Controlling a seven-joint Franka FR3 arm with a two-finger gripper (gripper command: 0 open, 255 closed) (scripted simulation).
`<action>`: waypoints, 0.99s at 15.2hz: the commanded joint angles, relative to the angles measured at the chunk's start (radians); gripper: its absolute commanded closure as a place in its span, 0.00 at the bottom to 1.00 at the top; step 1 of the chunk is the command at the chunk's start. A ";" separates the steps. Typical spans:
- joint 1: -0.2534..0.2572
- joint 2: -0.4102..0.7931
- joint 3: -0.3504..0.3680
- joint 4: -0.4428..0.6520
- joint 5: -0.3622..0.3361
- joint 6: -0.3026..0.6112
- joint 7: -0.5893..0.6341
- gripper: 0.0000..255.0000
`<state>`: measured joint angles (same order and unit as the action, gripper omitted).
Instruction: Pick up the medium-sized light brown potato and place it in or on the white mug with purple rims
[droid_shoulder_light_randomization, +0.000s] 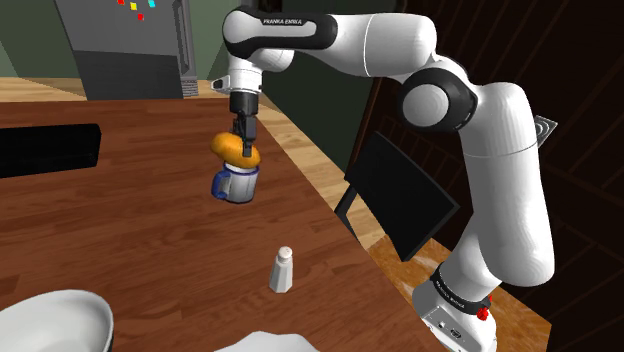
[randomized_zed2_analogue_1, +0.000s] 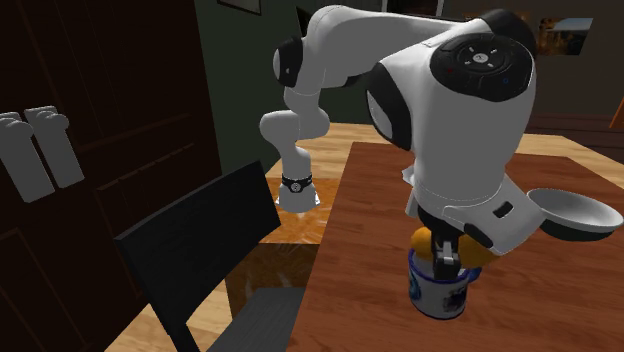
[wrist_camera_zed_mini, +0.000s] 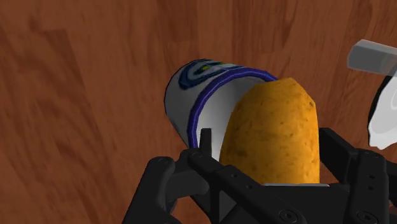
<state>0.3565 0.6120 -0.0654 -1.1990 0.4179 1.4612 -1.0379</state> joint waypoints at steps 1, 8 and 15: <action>0.000 0.001 -0.002 -0.008 -0.002 0.003 -0.001 0.00; -0.036 0.080 0.001 0.212 0.000 -0.137 0.028 0.00; -0.046 0.110 0.003 0.284 0.002 -0.179 0.039 0.00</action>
<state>0.3102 0.7212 -0.0622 -0.9158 0.4202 1.2831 -0.9991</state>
